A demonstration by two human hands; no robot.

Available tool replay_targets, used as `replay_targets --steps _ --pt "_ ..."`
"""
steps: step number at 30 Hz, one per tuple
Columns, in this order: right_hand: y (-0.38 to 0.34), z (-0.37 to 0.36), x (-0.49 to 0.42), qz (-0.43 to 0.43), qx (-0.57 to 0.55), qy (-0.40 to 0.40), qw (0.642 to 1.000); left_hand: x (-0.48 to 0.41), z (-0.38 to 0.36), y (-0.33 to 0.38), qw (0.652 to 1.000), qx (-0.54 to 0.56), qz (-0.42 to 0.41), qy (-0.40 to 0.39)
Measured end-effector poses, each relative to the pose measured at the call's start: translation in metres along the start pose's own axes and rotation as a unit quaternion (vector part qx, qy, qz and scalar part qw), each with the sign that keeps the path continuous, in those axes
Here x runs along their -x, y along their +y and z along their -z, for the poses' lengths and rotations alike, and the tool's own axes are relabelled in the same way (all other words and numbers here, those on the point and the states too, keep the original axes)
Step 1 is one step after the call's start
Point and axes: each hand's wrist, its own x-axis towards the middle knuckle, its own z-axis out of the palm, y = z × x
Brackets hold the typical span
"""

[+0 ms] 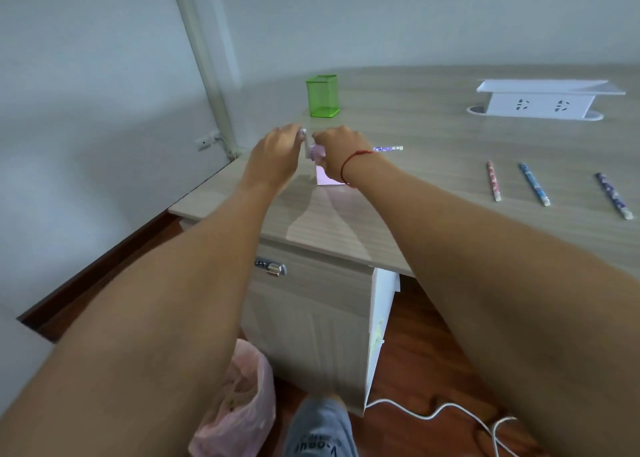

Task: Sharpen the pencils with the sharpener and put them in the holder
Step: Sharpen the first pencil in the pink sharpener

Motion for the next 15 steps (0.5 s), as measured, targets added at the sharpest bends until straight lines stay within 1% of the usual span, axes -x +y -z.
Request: replay_targets --steps 2,6,10,12,15 --pt "0.000 0.001 0.001 0.009 0.003 0.008 1.000 0.013 0.003 -0.003 1.000 -0.008 -0.008 -0.023" --pt "0.001 0.003 0.005 0.024 -0.001 0.016 1.000 0.044 -0.002 0.002 0.992 -0.010 0.003 -0.124" --pt "0.007 0.002 0.007 0.040 -0.017 0.029 0.999 0.028 -0.013 -0.004 0.980 -0.032 0.022 -0.194" --pt "0.007 -0.001 0.005 0.048 -0.008 0.034 0.998 0.017 -0.018 -0.007 0.975 -0.050 0.021 -0.216" --pt "0.007 -0.004 0.002 0.054 0.002 0.033 0.998 0.000 -0.027 -0.013 0.972 -0.060 0.030 -0.224"
